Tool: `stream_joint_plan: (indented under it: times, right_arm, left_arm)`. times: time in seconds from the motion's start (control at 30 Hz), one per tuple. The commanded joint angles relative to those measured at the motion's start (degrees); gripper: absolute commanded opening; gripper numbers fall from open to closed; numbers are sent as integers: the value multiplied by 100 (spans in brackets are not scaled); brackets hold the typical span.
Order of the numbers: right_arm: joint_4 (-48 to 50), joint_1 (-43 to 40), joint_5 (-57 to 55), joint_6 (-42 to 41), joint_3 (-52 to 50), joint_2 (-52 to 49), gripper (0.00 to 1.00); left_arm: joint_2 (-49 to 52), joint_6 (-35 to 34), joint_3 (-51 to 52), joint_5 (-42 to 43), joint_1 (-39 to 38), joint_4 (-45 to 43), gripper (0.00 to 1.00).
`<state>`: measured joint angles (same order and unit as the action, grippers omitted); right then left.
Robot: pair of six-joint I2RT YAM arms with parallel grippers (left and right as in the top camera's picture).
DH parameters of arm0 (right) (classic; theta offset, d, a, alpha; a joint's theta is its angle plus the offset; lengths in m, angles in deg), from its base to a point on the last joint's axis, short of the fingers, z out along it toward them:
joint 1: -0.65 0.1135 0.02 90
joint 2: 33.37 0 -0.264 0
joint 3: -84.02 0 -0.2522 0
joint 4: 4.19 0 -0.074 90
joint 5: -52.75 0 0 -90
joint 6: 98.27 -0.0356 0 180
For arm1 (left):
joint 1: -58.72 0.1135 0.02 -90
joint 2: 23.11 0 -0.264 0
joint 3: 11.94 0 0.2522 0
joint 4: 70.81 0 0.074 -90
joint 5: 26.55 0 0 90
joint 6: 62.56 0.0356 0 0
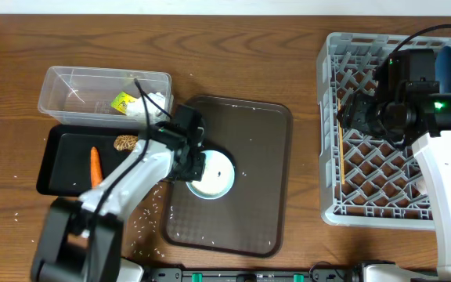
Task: Sort waste into correct bins and load items into the dishwasher rack
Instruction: 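Carry the rice bowl left and tip the rice out over the black tray, then hold the light-blue bowl inverted over the black tray and shake out rice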
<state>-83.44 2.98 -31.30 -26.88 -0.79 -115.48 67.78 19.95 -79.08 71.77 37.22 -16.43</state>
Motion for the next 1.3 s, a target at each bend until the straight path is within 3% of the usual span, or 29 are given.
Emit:
stream_joint_plan:
  times: [0.0,0.33,0.57,0.67,0.8,1.07,1.27]
  right_arm:
    - [31,-2,2,92,63,2,67]
    - [31,-2,4,92,63,2,68]
    - [22,0,9,90,63,4,68]
    - [13,0,7,92,63,2,68]
    - [52,0,7,90,63,2,68]
    - [59,-2,4,92,63,2,68]
    - [103,0,20,85,63,2,68]
  left_arm:
    - [-632,-28,-227,-413,-13,205,6]
    - [-2006,-645,-243,-2653,157,1303,7]
    - [-2570,-872,-243,-2933,1128,1550,6]
    - [-2588,-1025,-243,-3805,1685,1572,6]
    - [-2474,-1869,-243,-5051,2118,1447,6]
    - [-1294,-1880,-240,-6389,2131,1416,6]
    - [-223,-2216,-240,-6841,2131,1303,6]
